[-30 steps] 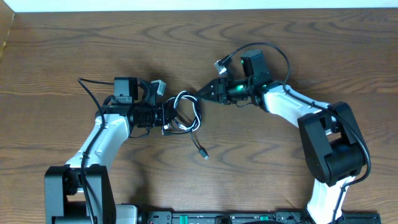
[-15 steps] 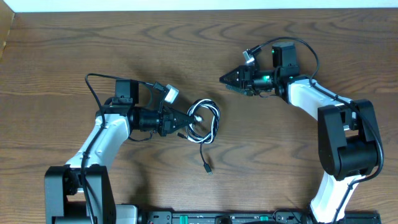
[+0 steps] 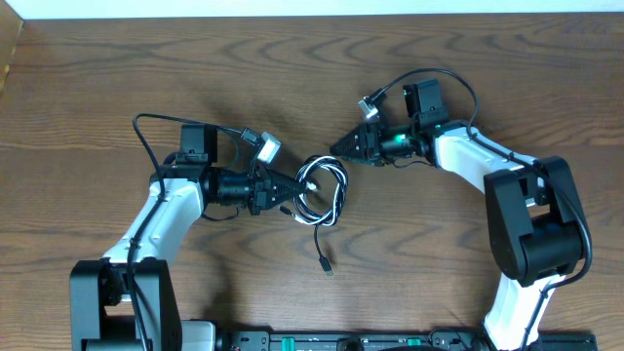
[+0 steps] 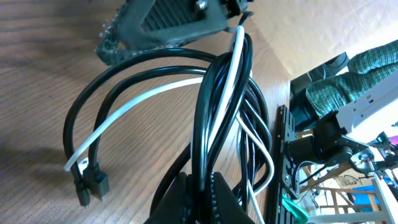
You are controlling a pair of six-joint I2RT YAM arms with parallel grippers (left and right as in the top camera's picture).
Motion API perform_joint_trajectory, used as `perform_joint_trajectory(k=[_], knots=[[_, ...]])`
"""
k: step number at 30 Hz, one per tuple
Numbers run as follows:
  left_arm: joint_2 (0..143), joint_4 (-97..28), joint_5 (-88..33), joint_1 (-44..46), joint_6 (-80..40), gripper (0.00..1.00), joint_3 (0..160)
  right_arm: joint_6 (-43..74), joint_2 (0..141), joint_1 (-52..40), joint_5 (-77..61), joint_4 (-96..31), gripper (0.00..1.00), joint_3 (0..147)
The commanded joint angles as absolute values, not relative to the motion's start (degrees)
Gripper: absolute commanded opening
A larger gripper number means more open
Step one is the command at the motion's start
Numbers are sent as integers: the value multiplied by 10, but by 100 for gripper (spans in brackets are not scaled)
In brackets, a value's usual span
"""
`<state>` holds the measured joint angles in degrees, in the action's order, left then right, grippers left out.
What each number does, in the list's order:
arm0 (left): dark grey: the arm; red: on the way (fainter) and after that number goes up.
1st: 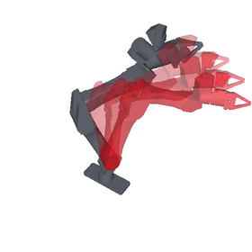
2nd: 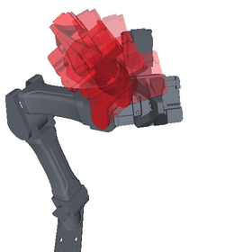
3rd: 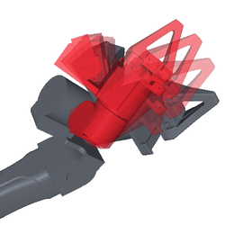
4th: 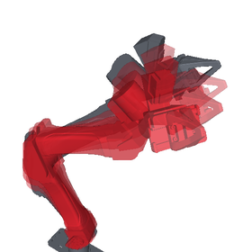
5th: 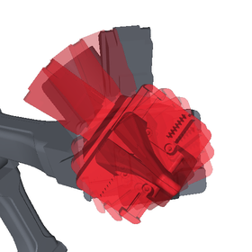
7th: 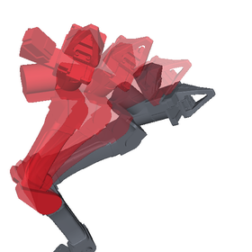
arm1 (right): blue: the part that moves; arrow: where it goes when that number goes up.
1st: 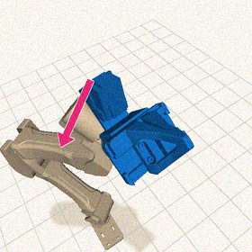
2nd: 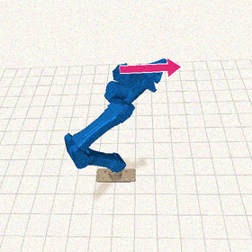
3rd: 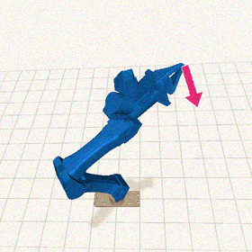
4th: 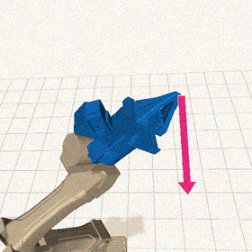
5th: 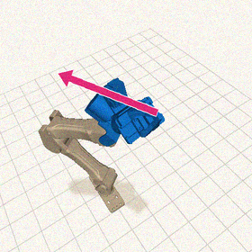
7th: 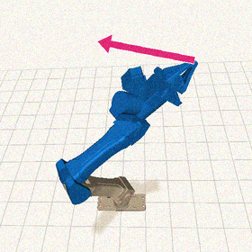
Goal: Untangle cables
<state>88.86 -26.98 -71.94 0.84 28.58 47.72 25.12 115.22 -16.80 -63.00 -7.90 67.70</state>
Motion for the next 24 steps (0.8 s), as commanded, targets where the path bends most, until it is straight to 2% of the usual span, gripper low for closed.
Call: perform_joint_trajectory(k=[1,2,6,10,17,24], knots=[[879,-271,-739,7,296,7,497,179,1136,-169,-632,-79,28,678],[879,-271,-737,7,295,7,497,172,1128,-164,-634,-81,25,678],[879,-260,-703,6,267,7,497,131,1078,-153,-612,-115,28,678],[879,-227,-643,7,184,7,497,60,1010,-164,-499,-193,37,678],[879,-224,-638,7,178,8,497,-122,935,-249,-309,-277,52,678],[879,-224,-638,7,177,7,497,-210,905,-296,-305,-270,50,678]])
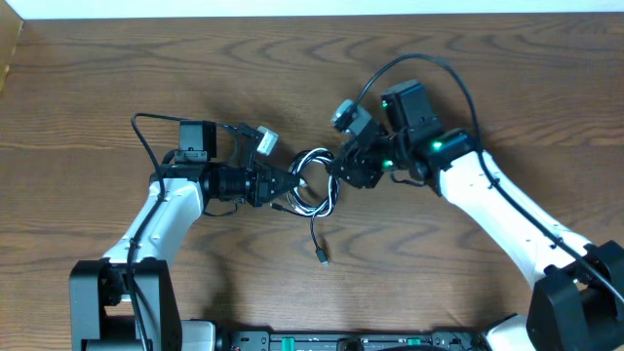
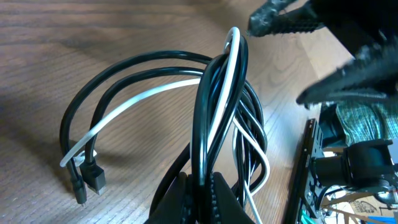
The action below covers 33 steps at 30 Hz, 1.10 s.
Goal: Untangle cables
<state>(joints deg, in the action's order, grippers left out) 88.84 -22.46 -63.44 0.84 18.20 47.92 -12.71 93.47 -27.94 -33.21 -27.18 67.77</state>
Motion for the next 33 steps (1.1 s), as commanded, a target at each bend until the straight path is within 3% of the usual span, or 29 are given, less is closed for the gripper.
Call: perform_joint_trajectory(k=[1,9,16,22,27,33], knots=[[879,-224,-638,7,174,7,497,-226,902,-303,-305,-270,50,678],[879,-224,-638,7,155,8,497,-343,899,-362,-260,-277,57,678],[879,-224,-638,7,150,7,497,-370,910,-395,-194,-281,37,678],[879,-224,-638,7,147,7,497,-395,942,-399,-195,-281,35,678],[879,-224,-638,7,147,7,497,-408,958,-415,-194,-268,35,678],[879,-224,-638,7,147,8,497,-415,963,-429,-105,-252,46,678]])
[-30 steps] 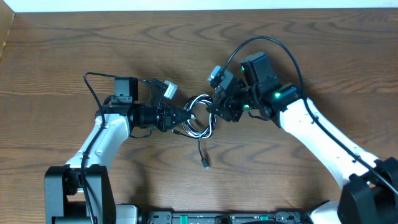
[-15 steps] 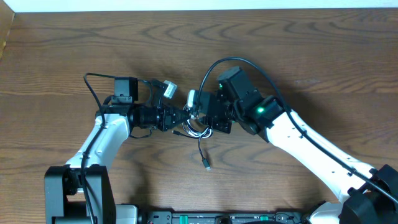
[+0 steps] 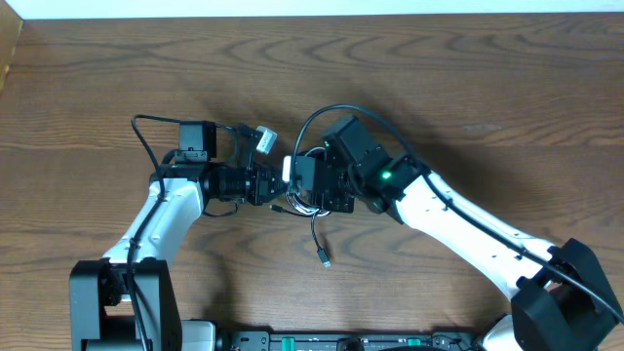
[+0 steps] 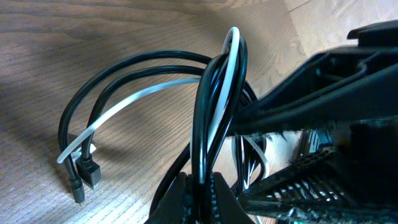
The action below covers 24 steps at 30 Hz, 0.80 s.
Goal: Untangle cables
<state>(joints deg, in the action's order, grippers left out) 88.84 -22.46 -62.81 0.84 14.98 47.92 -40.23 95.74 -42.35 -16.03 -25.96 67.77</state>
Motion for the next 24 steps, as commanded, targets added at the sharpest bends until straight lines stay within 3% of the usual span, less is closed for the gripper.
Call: perform_joint_trajectory(k=[1,11,24], knots=[[879,-224,-638,7,147,7,497,-415,964,-430,-97,-246,48,678],[879,-227,-639,7,146,7,497,-421,968,-430,-91,-227,57,678],[879,-244,-641,7,146,7,497,-420,1017,-430,-93,-181,57,677]])
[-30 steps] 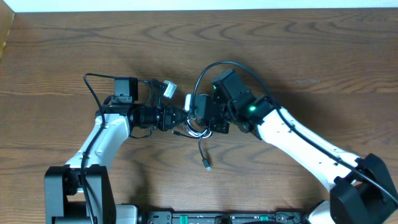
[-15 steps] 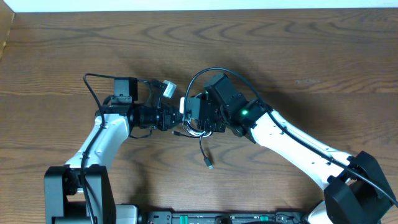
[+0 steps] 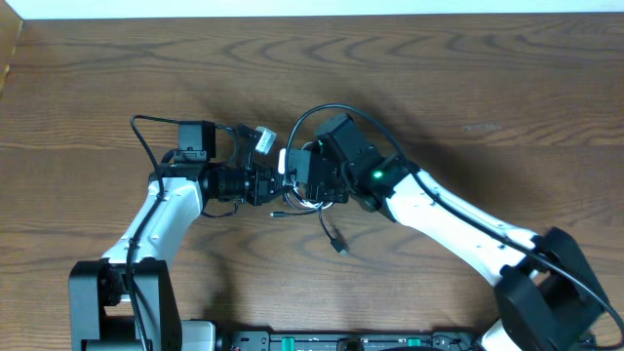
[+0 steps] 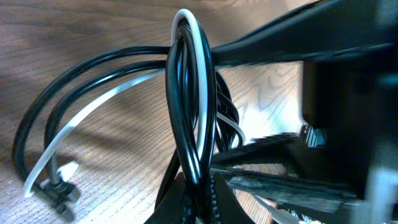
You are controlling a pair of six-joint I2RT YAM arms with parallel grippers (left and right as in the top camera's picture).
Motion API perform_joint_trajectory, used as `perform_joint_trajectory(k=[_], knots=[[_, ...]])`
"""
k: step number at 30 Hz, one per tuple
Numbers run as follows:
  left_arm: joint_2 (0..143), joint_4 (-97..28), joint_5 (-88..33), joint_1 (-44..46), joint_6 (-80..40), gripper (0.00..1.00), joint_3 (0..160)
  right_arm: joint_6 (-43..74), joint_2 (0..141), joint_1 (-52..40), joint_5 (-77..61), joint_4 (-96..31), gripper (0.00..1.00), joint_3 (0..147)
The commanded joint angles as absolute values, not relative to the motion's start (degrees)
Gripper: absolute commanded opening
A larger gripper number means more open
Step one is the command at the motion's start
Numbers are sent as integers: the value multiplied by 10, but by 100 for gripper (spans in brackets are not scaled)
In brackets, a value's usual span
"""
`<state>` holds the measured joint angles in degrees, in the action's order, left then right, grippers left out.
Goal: Untangle cables
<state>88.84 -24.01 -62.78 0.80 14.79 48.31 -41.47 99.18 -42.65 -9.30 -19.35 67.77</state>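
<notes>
A tangled bundle of black and white cables [image 3: 314, 202] lies at the table's middle, between the two arms. My left gripper [image 3: 281, 185] is shut on the bundle's loop [image 4: 186, 93], which stands upright from its jaws [image 4: 200, 184]. My right gripper [image 3: 300, 181] reaches in from the right, right against the bundle. Its dark fingers [image 4: 273, 37] stand apart, one above and one below the cables. Two plug ends [image 4: 57, 190] rest on the wood at the left. A loose black tail with a plug [image 3: 339, 246] trails toward the front.
The wooden table [image 3: 468, 78] stretches wide on all sides of the arms. A black rail with green parts [image 3: 351, 341] runs along the front edge. The right arm's own black cable [image 3: 322, 112] arcs above the bundle.
My right gripper has pushed a little farther left onto the bundle. The loose tail's plug has swung right and up. The loop in my left gripper now stands more upright.
My left gripper held the bundle throughout, with the right gripper first apart at the right. The right arm then stood at the bundle's right edge, then over it with fingers spread round the cables. Now it sits tight against my left gripper.
</notes>
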Motion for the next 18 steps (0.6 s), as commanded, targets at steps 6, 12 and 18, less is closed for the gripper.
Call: perform_joint_trajectory(k=[6,12,18], knots=[[879,-244,-640,7,147,8,497,-392,1038,-430,-93,-126,61,677],[879,-243,-640,7,147,7,497,-330,1048,-430,-97,-123,54,677],[879,-243,-637,7,147,8,497,-277,1049,-424,-173,-139,44,677]])
